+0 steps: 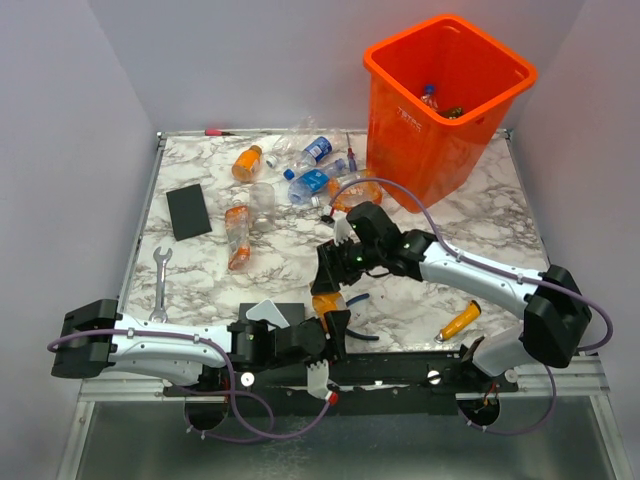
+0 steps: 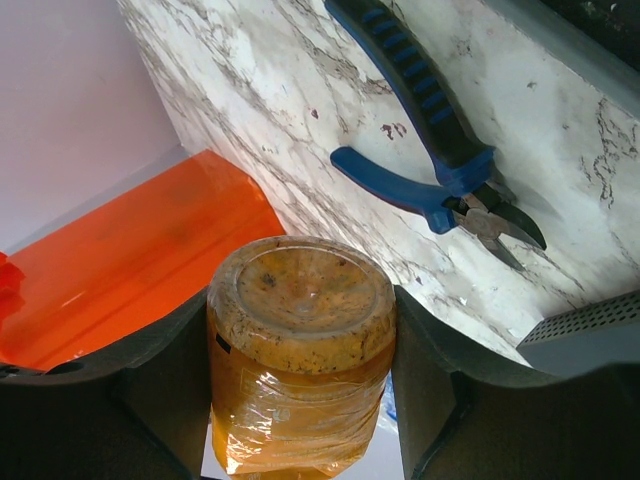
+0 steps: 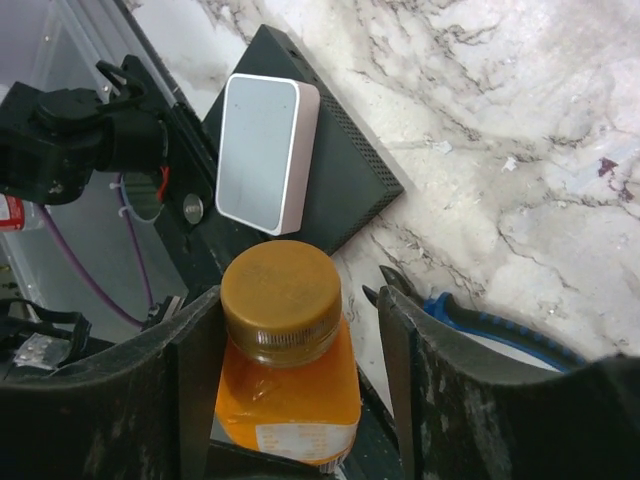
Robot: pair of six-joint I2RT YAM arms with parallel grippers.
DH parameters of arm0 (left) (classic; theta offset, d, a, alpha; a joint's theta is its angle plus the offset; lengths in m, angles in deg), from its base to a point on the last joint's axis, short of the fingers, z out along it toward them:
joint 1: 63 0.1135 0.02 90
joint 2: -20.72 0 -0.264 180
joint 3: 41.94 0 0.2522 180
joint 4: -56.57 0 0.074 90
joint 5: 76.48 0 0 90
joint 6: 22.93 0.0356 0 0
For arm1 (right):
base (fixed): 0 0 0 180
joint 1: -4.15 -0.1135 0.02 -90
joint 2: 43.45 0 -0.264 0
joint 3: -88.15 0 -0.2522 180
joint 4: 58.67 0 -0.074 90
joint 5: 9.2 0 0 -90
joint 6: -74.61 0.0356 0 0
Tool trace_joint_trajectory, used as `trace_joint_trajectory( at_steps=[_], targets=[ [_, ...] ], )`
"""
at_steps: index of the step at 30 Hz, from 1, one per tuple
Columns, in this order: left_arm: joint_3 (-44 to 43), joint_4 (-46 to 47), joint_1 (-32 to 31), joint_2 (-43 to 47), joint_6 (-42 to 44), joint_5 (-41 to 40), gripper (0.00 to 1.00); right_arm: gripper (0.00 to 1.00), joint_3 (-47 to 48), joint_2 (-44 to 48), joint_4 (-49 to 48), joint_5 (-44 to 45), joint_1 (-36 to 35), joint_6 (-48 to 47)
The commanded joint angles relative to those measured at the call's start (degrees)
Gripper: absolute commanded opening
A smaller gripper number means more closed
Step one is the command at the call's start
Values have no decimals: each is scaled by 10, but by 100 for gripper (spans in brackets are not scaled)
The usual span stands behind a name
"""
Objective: Put the plastic bottles in the bin
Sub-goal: Place the plastic bottle in the trash bin.
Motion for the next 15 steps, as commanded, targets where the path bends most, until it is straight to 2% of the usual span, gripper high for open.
trace_joint_trajectory(
  at_steps=[1,4,6,7,8,9,10,11,12,15],
  targets=[
    [-14,-11,-4,3,7,-12,0,51,18,-9,-16,22,-11,-2],
    [-12,-11,-5,9,4,-15,0,26,17,-10,-20,25,-13,-1],
    [-8,-11,-5,11,-1,-17,0,4,17,-9,-20,22,-13,-1],
    [-6,-10,-5,12,-5,-20,0,1,15,-7,-19,24,-13,0],
    [-5,-10,-5,12,-11,-23,6,0,14,-4,-18,26,-13,0],
    [-2,-8,-4,12,-20,-27,22,0,13,1,-17,31,-13,0],
    [1,-3,-5,13,-34,-29,48,0,12,9,-14,42,-13,-1],
    [3,5,-4,14,-52,-32,92,0,11,24,-11,62,-13,-1],
    [6,16,-5,17,-73,-37,98,0,11,34,-6,86,-13,-2],
    [10,49,-5,33,-130,-53,99,0,21,94,12,205,-14,1]
  ],
)
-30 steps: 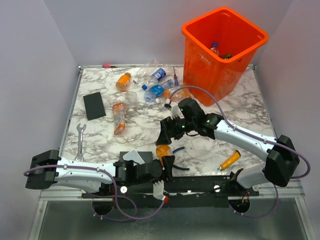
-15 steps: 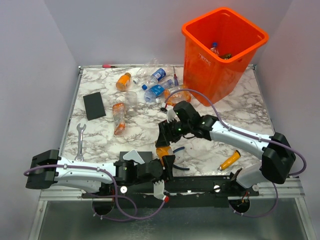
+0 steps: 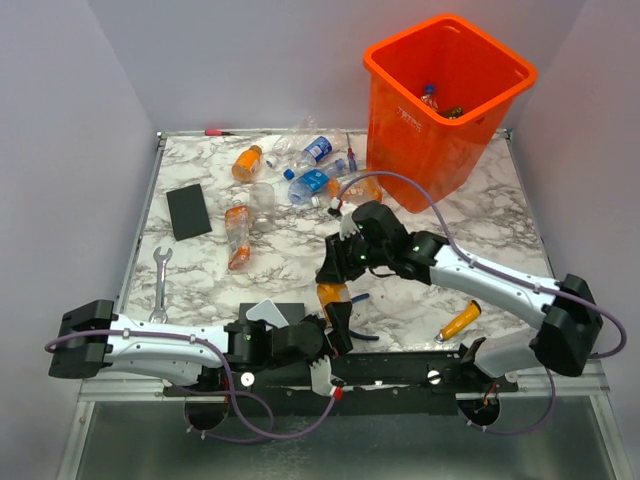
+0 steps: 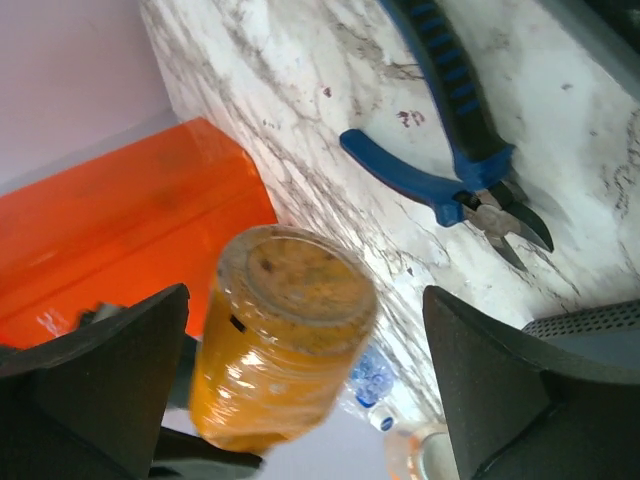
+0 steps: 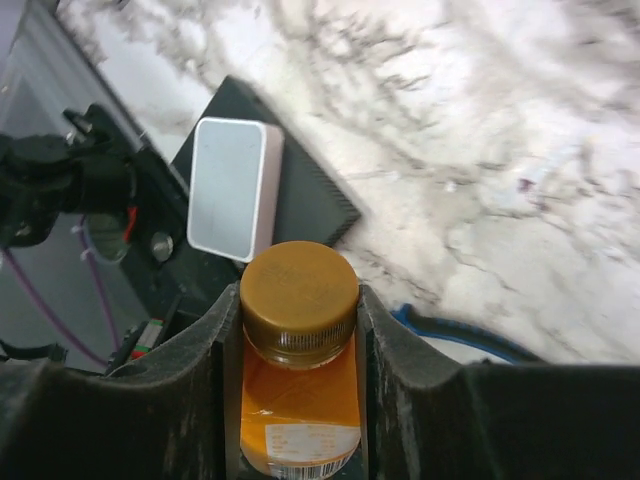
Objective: Put the plastic bottles in the bin
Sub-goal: Place the plastic bottle in the trash bin.
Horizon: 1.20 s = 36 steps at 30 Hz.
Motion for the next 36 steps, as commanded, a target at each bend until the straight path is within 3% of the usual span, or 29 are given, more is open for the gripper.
trace_joint_trajectory(
  at_steps=[1,4,9,11,15,17,20,25,29,36],
  targets=[
    [11,59,-2,31,-103,-39,99,0,23,94,22,198,-1,-4],
    [10,100,-2,49,-161,-59,99,0,52,149,32,325,4,-26],
    [9,127,-2,63,-234,-65,99,0,92,205,19,441,24,-58],
    [0,142,-2,60,-314,-78,99,0,91,223,14,469,29,-60],
    [-77,138,6,8,-576,-180,99,0,47,261,1,498,32,-29],
    [-123,97,48,-17,-674,-120,99,0,17,280,-6,510,32,-9],
    [-125,141,156,-5,-814,93,99,0,-19,315,-18,516,33,14],
    [-119,247,321,1,-999,232,99,0,-63,369,-19,512,33,39],
    [-158,287,384,-31,-1072,273,99,0,-90,390,-13,474,33,52],
    [-115,393,406,-54,-1086,224,99,0,-154,412,-79,336,33,50]
  ],
)
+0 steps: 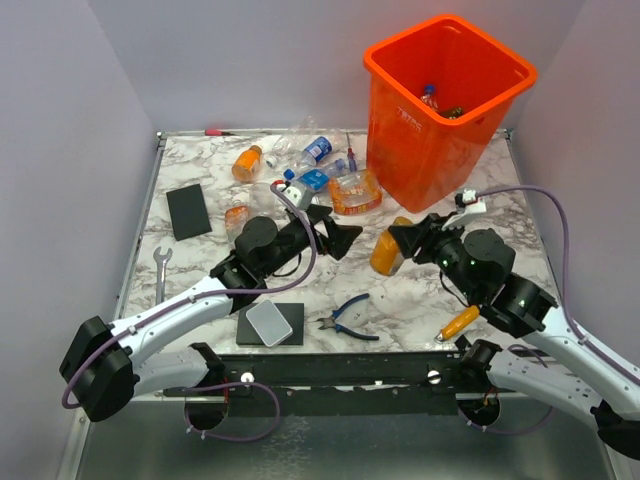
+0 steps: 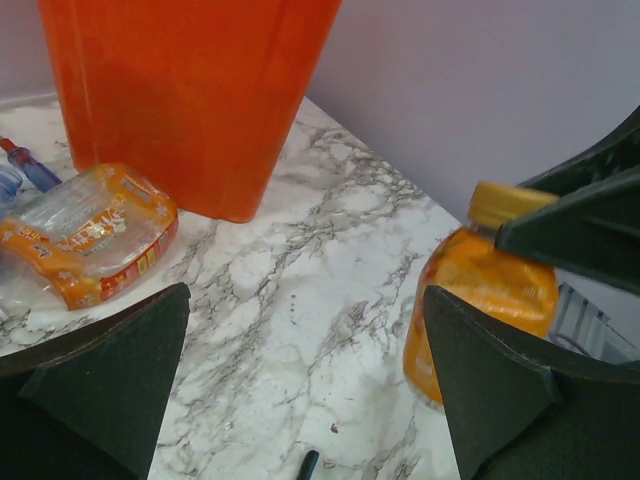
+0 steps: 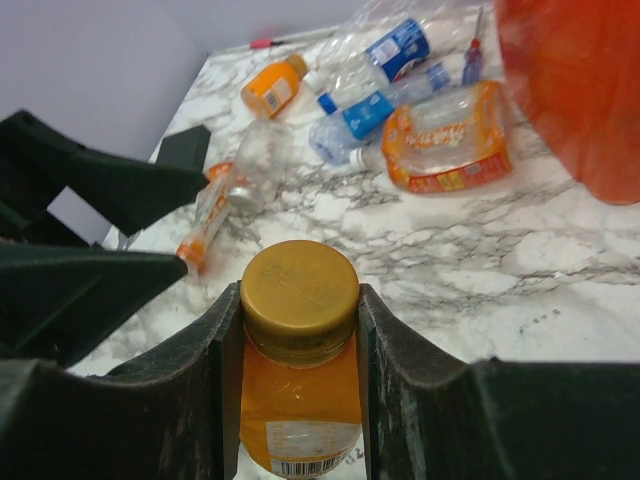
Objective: Put the plastic bottles in the bin
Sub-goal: Place the plastic bottle in the trash bin.
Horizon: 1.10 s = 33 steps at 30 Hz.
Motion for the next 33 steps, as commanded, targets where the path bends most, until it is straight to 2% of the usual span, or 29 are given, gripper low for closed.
trace_joint_trajectory(
  at_steps=[1,8,12,17,24,28,30,33],
  targets=[
    [45,110,7,0,-36,10,99,0,-49,13,-69,-110,2,6],
    [95,173,6,14,-29,95,99,0,-79,-14,-139,-172,2,8],
    [96,175,4,12,-25,141,99,0,-88,-16,-187,-163,2,5],
    [93,175,-6,5,-24,173,99,0,-89,-18,-197,-151,2,4],
    [69,175,-22,-52,-44,256,99,0,-102,-2,-222,-139,2,9],
    [63,174,-31,-71,-46,273,99,0,-100,1,-225,-149,2,6],
    [63,172,-33,-73,-42,271,94,0,-98,2,-224,-154,2,5],
    [61,162,-34,-75,-40,256,77,0,-95,3,-219,-159,2,4]
  ],
)
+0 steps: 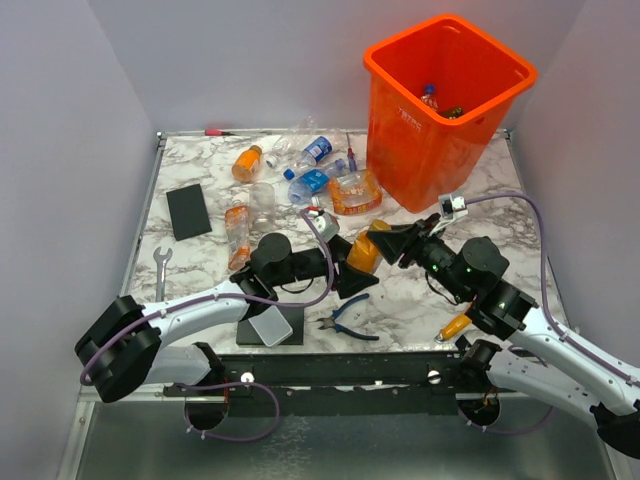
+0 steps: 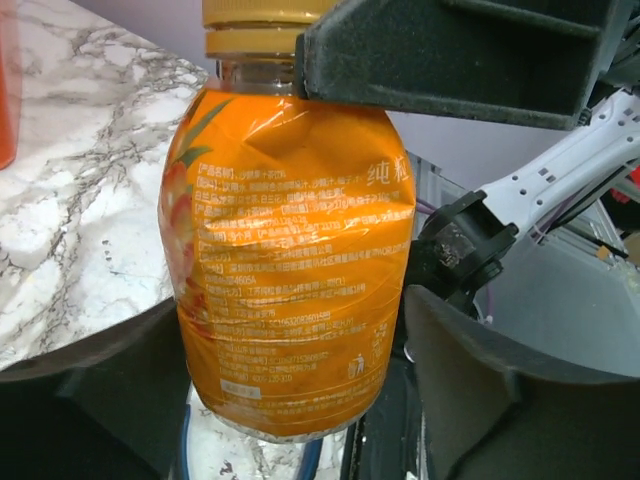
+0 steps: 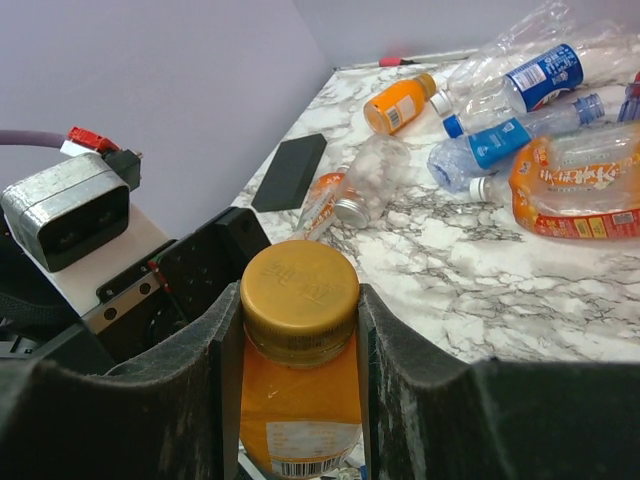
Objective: Put the plastic bottles in the bin
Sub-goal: Place the plastic bottle in the trash bin.
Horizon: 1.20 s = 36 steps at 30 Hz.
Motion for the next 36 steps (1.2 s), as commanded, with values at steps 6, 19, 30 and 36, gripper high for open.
trace_joint_trajectory(
  at_steps=[6,19,30,36],
  targets=[
    [-17,-11,-4,6,10,-1,48,31,19,4,14,-26,2,-1],
    [5,-13,-23,37,75,-23,32,84,145,-60,168,-55,2,60],
    [20,-15,-38,60,110,-58,29,77,173,-85,209,-91,2,78],
    [24,-15,-39,67,111,-77,29,50,162,-71,218,-67,2,86]
  ],
)
